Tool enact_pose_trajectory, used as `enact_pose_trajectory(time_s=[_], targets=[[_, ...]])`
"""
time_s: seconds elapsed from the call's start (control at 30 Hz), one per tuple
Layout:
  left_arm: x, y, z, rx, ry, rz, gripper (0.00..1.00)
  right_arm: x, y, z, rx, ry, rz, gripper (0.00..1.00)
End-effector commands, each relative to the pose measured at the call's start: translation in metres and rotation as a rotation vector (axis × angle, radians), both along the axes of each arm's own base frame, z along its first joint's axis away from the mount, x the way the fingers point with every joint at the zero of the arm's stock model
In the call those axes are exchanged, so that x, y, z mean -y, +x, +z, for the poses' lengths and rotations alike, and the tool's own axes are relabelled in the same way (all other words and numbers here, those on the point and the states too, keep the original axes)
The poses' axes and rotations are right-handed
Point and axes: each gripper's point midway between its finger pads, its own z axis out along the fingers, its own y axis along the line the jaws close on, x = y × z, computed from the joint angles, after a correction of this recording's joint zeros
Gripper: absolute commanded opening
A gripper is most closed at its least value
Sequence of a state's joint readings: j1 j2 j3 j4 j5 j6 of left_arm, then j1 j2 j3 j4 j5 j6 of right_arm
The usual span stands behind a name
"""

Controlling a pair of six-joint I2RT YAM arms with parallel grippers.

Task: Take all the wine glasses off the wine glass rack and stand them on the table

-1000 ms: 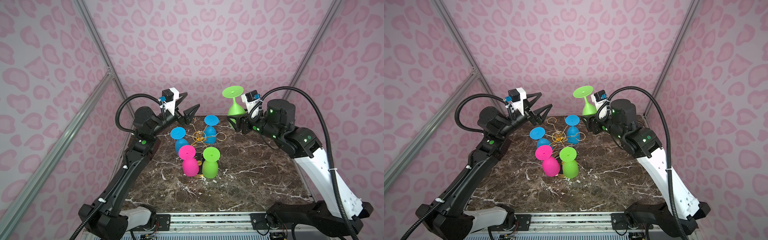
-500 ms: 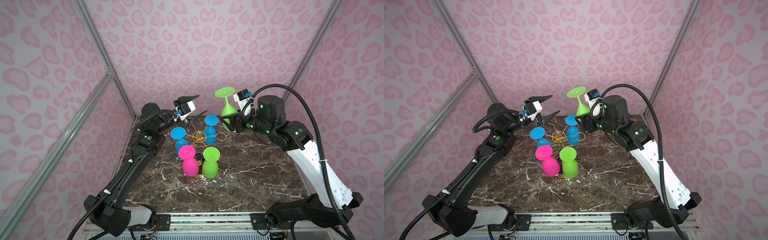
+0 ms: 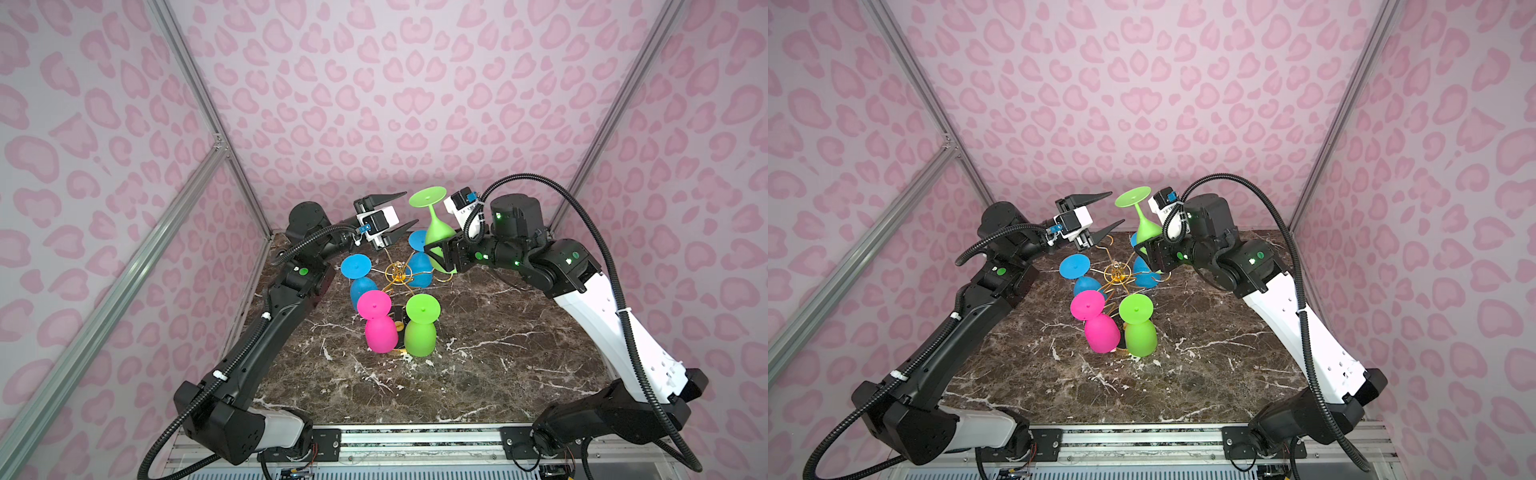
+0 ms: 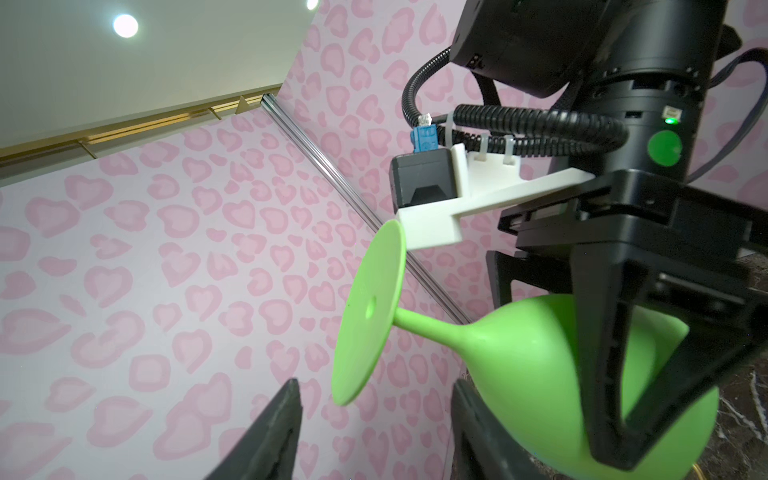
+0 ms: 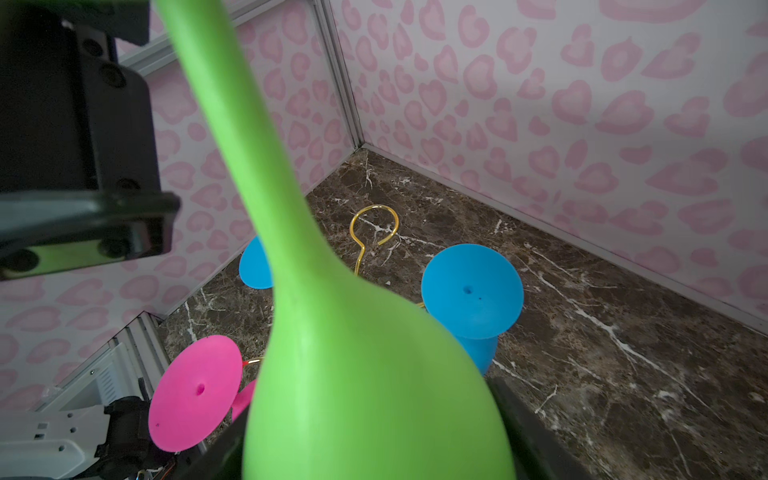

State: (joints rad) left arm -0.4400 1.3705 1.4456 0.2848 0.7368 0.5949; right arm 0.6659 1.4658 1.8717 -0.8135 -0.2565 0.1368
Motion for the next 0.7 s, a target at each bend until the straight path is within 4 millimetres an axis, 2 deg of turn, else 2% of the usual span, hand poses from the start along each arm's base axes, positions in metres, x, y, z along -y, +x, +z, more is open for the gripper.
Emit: enact_pose_trajectory(time_s=[0.0,0.37,0.53,0.67], targets=[[0.0,-0.002,0.008,0.043,-0.009,-0.002,0.56,-0.008,-0.002,0.003,0.001,0.024,0.026,0.51],[0.001,-0.005,0.004,0.043,0.004,-0.016,0.45,-0.021,-0.005,-0.006,-0.038,0.03,0.056,0.5],[0.0,-0.007,0.004,0.047,0.007,-0.015,0.37,-0.026,-0.006,-0.009,-0.049,0.033,0.065,0.49],[0.001,-0.008,0.003,0.049,0.009,-0.017,0.27,-0.03,-0.007,-0.011,-0.058,0.035,0.073,0.49]])
